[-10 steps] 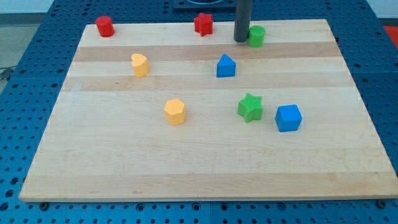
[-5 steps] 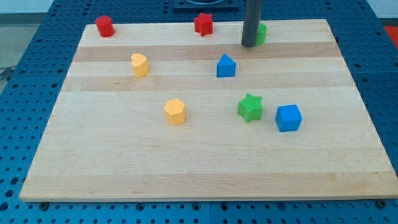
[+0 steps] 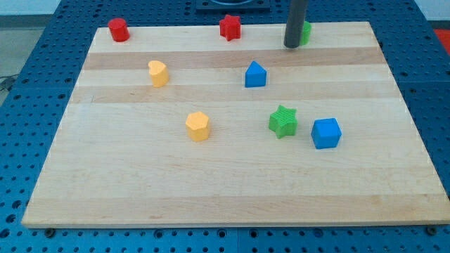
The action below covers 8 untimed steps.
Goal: Slide the green circle towards top right of the board
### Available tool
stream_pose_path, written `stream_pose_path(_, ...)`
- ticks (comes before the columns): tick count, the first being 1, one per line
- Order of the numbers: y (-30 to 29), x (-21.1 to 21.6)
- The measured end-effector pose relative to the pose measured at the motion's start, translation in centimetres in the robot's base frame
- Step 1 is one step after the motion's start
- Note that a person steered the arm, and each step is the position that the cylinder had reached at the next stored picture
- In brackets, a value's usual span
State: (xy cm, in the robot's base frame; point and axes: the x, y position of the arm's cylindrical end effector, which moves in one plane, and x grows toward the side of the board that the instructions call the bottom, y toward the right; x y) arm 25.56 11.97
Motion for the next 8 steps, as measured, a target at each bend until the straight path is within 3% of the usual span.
stream_pose_path(7,1.5,-2.3)
stream_pose_path(8,-1.0,-3.3)
